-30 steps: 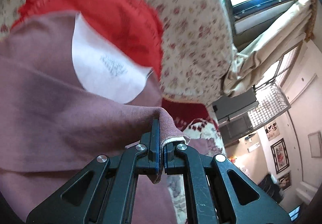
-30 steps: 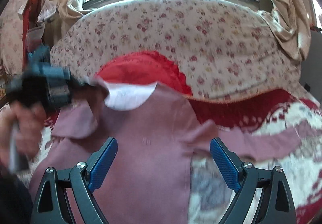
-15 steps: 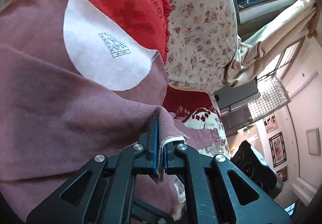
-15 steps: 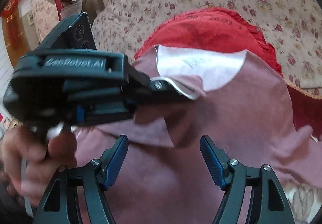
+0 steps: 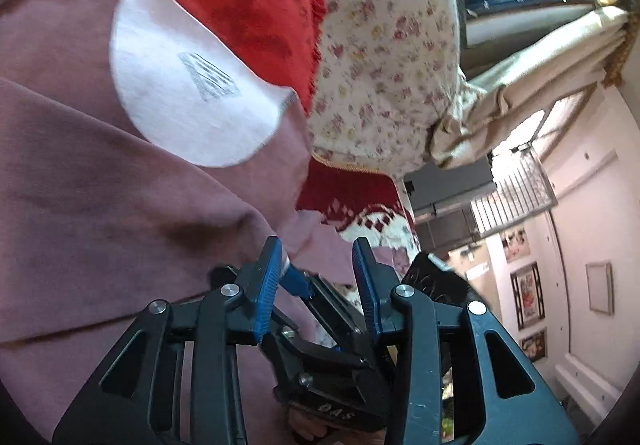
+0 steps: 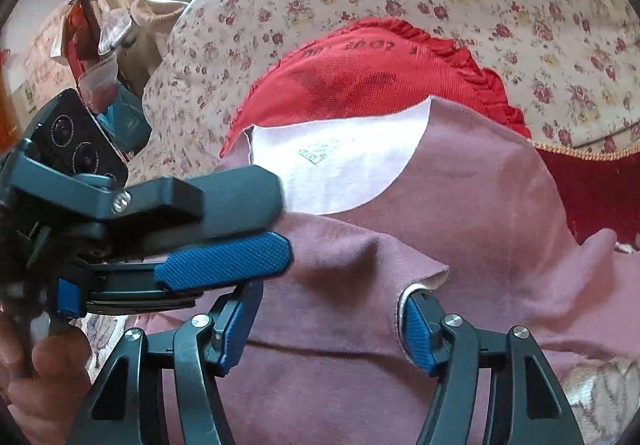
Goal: Fold small clothes
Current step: 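Close the right tool on the cuff while the left tool opens and releases it, then lay the held sleeve across the shirt body with the right tool and open, then grasp the other sleeve cuff with the right tool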
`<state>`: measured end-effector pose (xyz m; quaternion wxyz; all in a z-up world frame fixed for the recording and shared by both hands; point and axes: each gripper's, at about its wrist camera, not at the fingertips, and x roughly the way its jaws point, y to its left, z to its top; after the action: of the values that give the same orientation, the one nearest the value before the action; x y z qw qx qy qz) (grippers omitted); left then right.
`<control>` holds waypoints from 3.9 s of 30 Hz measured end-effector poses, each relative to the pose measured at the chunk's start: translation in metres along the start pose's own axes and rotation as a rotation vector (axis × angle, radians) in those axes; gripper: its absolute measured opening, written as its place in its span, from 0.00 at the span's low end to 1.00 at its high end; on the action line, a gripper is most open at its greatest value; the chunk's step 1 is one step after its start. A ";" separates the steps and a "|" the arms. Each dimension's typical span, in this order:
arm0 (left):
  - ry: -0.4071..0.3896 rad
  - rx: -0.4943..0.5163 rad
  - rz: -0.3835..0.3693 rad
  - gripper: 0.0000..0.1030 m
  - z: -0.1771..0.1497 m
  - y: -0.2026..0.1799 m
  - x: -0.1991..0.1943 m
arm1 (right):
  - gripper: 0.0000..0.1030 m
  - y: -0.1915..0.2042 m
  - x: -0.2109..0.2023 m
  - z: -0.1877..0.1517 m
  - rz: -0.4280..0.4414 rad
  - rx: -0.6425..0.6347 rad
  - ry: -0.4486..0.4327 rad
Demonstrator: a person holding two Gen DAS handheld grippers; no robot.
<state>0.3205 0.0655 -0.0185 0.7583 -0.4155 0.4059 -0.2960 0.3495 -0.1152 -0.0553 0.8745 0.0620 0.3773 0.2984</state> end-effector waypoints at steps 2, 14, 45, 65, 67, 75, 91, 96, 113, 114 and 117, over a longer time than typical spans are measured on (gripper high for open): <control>-0.029 -0.020 0.050 0.33 0.003 0.002 -0.015 | 0.60 -0.007 0.000 -0.003 -0.003 0.024 0.007; -0.211 0.121 0.633 0.49 -0.007 0.032 -0.135 | 0.39 -0.042 0.015 0.008 -0.007 0.107 0.056; -0.202 0.199 0.731 0.49 -0.010 0.062 -0.101 | 0.02 -0.113 -0.028 0.018 -0.363 0.254 -0.054; -0.302 0.146 0.869 0.59 -0.029 0.074 -0.121 | 0.03 -0.096 0.008 -0.010 -0.309 0.091 0.183; -0.393 0.175 0.833 0.59 -0.032 0.061 -0.137 | 0.03 -0.094 0.009 -0.009 -0.316 0.086 0.192; -0.223 0.160 0.769 0.51 -0.037 0.073 -0.104 | 0.03 -0.093 0.006 0.000 -0.306 0.115 0.184; -0.317 0.227 0.776 0.52 -0.056 -0.007 -0.104 | 0.03 -0.072 -0.092 0.003 -0.325 0.118 -0.037; -0.236 0.407 0.664 0.71 -0.075 -0.055 -0.059 | 0.23 -0.127 -0.154 -0.019 -0.481 0.181 -0.089; -0.079 0.347 0.563 0.71 -0.083 -0.002 0.006 | 0.24 -0.314 -0.259 -0.067 -0.729 0.302 -0.191; -0.064 0.338 0.564 0.71 -0.084 0.001 0.009 | 0.24 -0.317 -0.257 -0.066 -0.712 0.301 -0.192; -0.025 0.321 0.565 0.71 -0.087 0.006 0.015 | 0.18 -0.326 -0.250 -0.061 -0.689 0.310 -0.186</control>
<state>0.2540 0.0228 -0.0575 0.8713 -0.1651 0.4439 -0.1286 0.3277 -0.5293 -0.0517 0.9341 0.0901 0.3359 -0.0802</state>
